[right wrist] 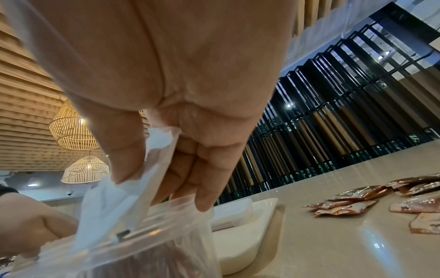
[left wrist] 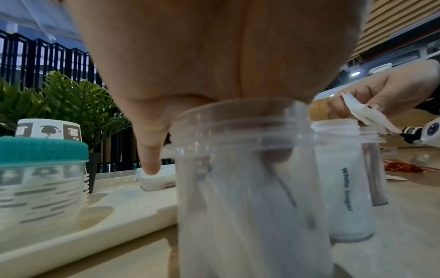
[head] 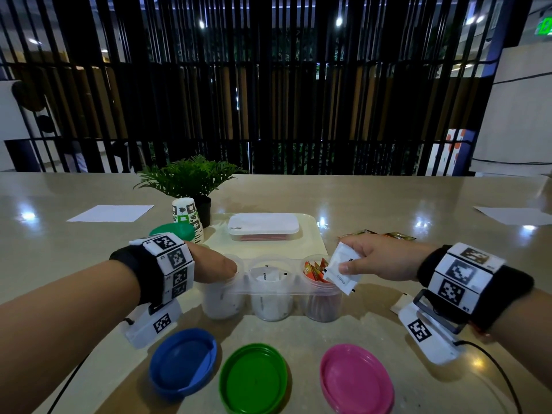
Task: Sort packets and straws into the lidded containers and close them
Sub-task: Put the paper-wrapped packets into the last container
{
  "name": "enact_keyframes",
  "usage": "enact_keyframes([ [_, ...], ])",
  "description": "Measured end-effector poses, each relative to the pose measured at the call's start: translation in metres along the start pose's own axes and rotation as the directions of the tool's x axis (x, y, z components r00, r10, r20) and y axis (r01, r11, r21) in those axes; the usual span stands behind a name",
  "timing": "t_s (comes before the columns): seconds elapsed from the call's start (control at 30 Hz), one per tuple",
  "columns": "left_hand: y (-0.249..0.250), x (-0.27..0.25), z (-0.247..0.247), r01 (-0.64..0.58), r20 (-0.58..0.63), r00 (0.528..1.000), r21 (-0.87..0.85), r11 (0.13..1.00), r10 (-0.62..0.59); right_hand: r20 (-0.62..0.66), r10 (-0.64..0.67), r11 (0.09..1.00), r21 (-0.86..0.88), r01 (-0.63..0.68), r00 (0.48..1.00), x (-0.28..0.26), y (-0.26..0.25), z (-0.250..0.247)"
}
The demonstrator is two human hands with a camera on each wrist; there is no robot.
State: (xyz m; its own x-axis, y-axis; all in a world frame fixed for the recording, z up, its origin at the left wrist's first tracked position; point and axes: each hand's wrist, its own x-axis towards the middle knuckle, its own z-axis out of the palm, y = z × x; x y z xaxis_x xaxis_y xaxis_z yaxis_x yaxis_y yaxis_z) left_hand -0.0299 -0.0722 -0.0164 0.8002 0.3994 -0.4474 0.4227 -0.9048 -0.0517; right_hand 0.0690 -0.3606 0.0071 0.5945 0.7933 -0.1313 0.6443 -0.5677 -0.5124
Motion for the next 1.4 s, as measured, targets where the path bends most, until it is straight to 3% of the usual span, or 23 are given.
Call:
enact_keyframes([
  [0.3,0.006,-0.011,-0.001,0.044,-0.007,0.999,-0.05,0.998,-0.044,-0.012,0.012,1.0,0.02,-0.012,1.0,-0.001,-0.002,0.001],
  [0.5,0.015,-0.023,-0.01,-0.051,0.102,0.993,-0.008,0.999,0.052,-0.016,0.024,0.999,0.032,-0.024,1.0,-0.001,-0.001,0.002],
  [0.77,0.004,-0.024,-0.014,-0.186,0.065,0.981,0.022,0.982,0.184,0.019,0.039,0.999,-0.022,-0.038,0.999,0.003,-0.008,-0.004],
  [0.9,0.005,-0.024,-0.015,-0.202,0.036,0.978,-0.075,0.977,0.205,0.069,0.055,0.998,-0.036,-0.052,0.996,0.013,-0.016,-0.007],
  [1.0,0.004,-0.025,-0.013,-0.215,0.029,0.976,-0.045,0.976,0.216,0.089,0.071,0.997,-0.029,-0.068,0.994,0.015,-0.019,-0.007],
  [1.4,-0.013,-0.02,-0.009,-0.382,-0.06,0.923,-0.056,0.922,0.379,0.088,0.097,0.995,-0.025,-0.095,0.991,0.016,-0.021,-0.009],
])
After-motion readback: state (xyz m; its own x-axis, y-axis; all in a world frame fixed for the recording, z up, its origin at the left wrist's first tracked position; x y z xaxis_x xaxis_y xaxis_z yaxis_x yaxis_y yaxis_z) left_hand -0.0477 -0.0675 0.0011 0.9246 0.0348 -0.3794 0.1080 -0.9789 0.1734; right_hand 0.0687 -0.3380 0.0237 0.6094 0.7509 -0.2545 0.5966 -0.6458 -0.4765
